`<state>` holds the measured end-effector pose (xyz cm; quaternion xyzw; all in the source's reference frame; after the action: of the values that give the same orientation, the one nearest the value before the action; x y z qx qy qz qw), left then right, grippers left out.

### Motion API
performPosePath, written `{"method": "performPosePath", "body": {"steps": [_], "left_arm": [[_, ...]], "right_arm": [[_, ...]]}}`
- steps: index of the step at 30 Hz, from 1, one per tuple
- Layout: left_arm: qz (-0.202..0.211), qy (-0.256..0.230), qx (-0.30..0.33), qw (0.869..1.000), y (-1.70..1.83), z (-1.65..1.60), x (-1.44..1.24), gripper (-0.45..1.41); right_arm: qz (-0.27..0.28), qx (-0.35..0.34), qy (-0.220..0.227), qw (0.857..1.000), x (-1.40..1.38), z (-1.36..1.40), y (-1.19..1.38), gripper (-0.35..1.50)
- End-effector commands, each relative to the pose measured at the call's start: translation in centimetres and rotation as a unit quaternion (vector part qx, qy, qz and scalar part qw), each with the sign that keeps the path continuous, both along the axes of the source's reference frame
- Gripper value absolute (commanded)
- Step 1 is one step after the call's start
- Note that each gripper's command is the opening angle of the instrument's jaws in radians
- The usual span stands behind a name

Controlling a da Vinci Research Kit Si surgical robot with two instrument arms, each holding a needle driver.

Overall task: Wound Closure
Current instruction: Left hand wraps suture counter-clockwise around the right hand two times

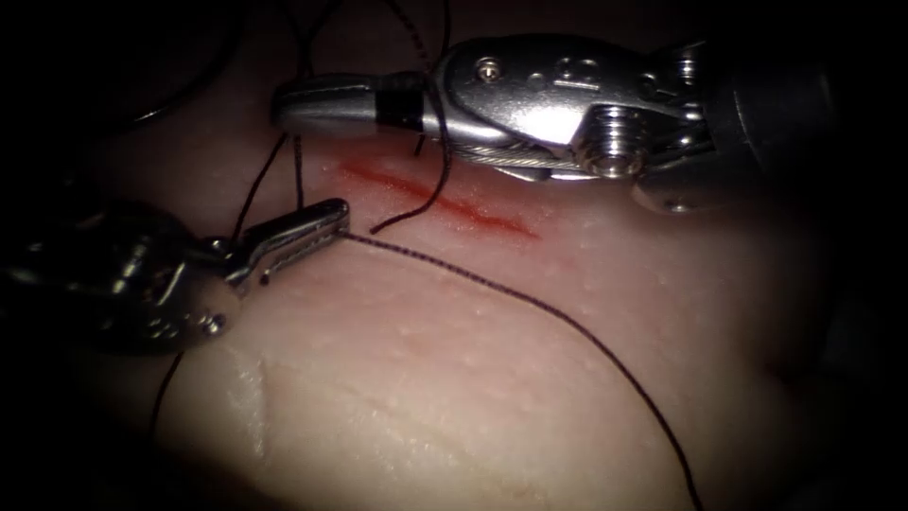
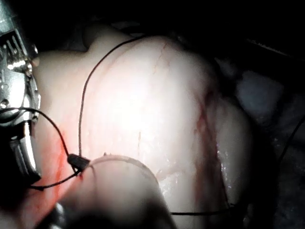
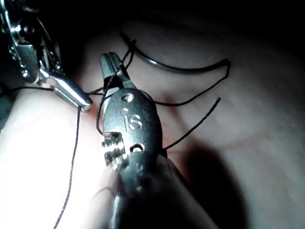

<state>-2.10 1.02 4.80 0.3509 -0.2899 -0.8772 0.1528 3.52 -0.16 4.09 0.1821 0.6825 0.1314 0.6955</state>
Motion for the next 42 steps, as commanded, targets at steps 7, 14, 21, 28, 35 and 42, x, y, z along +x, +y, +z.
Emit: {"method": "performPosePath", "body": {"steps": [7,14,21,28,35,42], "left_arm": [[0.005,-0.001,0.001,1.0,-0.15,-0.01,-0.13,-0.45],[0.018,0.005,-0.004,1.0,-0.24,-0.17,-0.15,-0.45],[0.047,0.016,-0.024,0.998,-0.17,-0.55,-0.13,-0.45],[0.087,0.031,-0.056,0.994,0.02,-0.86,-0.05,-0.45],[0.115,0.0,-0.066,0.991,0.23,-0.92,0.05,-0.45],[0.147,-0.076,-0.071,0.984,0.63,-0.8,0.03,-0.45]], "right_arm": [[-0.005,0.004,0.007,1.0,0.15,0.05,-0.02,-0.35],[0.013,0.011,-0.02,1.0,0.33,0.11,-0.02,0.81],[-0.008,0.001,-0.052,0.999,0.34,0.22,-0.16,0.64],[-0.024,-0.005,-0.061,0.998,0.24,0.25,-0.28,0.51],[-0.035,-0.012,-0.065,0.997,0.24,0.29,-0.41,0.51],[-0.051,-0.011,-0.05,0.997,0.27,0.27,-0.48,0.51]]}}
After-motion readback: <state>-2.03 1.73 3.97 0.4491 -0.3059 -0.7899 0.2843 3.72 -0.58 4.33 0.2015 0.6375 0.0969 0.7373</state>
